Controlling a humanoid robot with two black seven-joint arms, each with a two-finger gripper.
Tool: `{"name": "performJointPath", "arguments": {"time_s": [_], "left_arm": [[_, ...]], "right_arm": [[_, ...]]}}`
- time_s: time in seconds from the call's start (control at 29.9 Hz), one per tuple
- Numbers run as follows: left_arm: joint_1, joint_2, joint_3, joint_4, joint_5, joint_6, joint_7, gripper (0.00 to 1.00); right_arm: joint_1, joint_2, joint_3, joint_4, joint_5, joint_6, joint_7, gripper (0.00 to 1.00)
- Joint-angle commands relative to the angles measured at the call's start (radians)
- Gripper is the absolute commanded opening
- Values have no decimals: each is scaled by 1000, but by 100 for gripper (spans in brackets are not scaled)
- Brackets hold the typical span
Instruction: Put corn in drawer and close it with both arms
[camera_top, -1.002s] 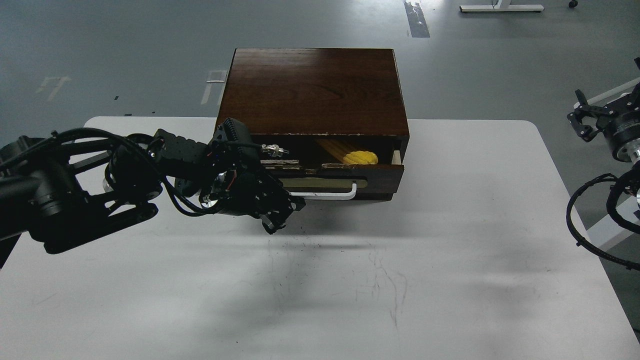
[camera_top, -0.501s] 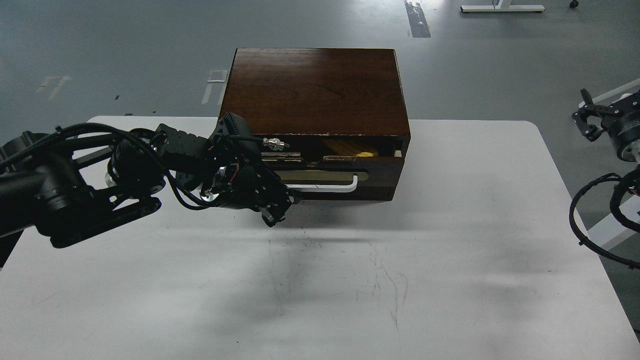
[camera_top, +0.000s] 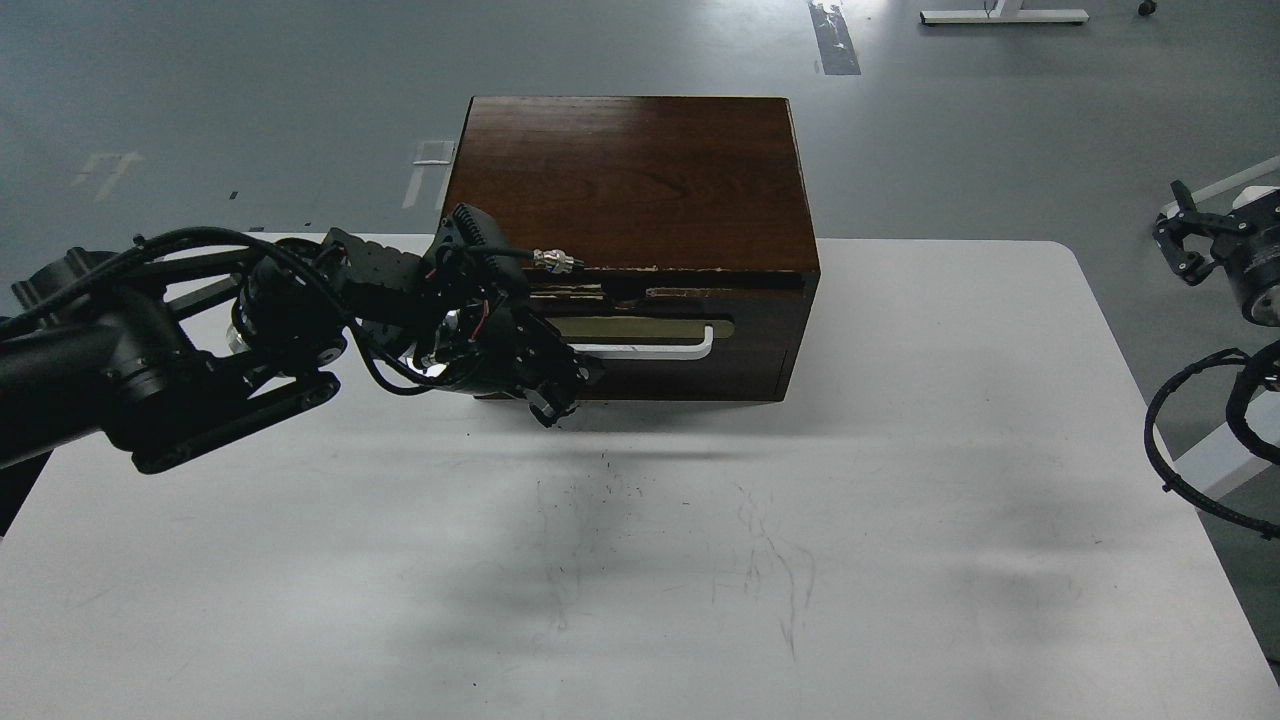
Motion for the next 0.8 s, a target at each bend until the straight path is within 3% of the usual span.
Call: {"name": "performJointPath", "arguments": {"time_s": [0.0, 0.77], "left_arm": [[-2, -1, -1, 9, -1, 0, 0, 0], [-3, -3, -1, 35, -1, 0, 0, 0]], "right_arm": [[-1, 0, 0, 0, 0, 0, 0, 100], [-2, 0, -2, 0, -2, 0, 0, 100]]}}
